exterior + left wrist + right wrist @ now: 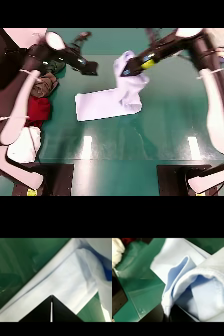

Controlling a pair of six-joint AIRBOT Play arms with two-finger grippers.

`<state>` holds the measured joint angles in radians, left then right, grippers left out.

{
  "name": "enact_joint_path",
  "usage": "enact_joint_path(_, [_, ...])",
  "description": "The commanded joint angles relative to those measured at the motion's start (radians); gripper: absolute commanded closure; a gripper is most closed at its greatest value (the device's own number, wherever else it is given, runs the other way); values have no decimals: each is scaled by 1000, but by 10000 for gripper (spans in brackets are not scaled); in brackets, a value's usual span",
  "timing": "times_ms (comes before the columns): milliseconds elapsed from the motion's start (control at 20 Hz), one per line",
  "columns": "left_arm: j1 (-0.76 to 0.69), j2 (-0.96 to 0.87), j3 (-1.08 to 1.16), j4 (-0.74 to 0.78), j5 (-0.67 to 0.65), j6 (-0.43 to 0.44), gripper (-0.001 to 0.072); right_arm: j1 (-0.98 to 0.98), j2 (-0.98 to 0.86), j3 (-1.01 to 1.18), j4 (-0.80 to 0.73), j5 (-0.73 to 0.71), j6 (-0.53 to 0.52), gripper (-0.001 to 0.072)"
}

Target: Fold the shirts.

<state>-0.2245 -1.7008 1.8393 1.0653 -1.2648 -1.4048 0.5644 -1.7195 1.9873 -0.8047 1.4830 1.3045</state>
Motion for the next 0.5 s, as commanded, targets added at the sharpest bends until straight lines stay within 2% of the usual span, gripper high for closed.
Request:
enact_joint_path(0, [135,119,2,30,-67,17,680,177,-127,1,124,-248,-137,505])
enact_joint_path(50, [166,148,2,30,-77,17,680,220,-167,2,142,-325,-143,309])
enact_joint_path(100, [197,175,2,30,-87,17,680,254,-197,3,164,-381,-143,203])
enact_joint_path(250, [260,238,2,30,-108,17,680,278,-211,5,164,-402,-143,192])
enact_joint_path(350, [270,258,1,29,-110,17,680,231,-175,5,57,-308,-139,202])
enact_joint_path(450, [267,260,0,23,-118,17,680,157,-137,2,-106,-152,-93,202])
